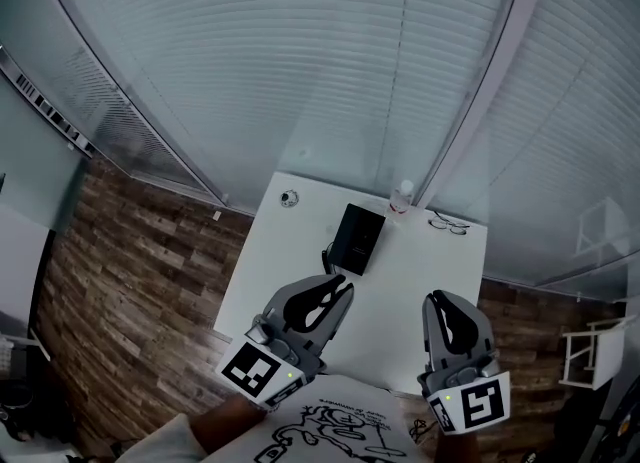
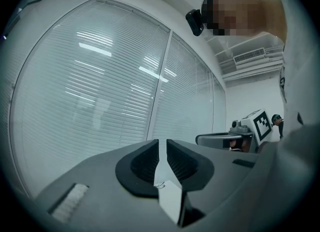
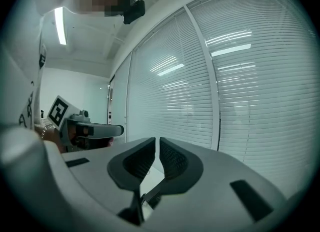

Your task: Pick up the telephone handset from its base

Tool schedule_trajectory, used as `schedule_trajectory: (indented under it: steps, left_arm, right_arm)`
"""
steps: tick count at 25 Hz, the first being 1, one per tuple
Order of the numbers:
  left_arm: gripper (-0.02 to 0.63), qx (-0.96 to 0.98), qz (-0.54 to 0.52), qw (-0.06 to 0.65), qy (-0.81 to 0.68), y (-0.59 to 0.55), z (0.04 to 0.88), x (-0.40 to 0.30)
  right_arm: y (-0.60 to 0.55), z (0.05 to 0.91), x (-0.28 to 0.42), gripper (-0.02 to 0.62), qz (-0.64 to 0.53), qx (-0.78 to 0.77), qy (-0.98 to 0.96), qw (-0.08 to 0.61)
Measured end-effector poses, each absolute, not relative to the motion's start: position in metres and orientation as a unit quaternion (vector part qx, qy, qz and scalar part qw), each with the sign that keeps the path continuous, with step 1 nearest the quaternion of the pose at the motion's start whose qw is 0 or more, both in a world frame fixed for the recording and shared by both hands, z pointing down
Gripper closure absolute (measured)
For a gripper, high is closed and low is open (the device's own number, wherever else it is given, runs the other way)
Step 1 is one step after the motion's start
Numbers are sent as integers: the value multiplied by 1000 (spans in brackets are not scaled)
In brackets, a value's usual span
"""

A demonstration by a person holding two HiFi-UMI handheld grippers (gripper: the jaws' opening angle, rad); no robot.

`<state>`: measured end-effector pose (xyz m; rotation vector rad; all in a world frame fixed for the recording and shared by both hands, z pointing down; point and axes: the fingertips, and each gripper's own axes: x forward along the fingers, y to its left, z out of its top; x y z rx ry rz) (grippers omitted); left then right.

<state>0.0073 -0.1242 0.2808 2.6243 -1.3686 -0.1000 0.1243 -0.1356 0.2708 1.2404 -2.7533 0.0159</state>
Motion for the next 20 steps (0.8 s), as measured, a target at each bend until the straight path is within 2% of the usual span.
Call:
schedule_trajectory:
  steps: [10, 15, 20]
  left_arm:
    - [563, 893, -29, 102, -437, -141, 286, -21]
    - [570, 897, -25, 102, -430, -159, 298, -30]
    - [574, 893, -17, 130, -431, -174, 325, -41]
  right_arm:
    - [-146, 266, 93, 571, 3, 428, -901, 65]
    - [-157, 286, 82, 572, 15, 430, -899, 80]
    - [-166, 313, 83, 571, 31, 440, -892, 101]
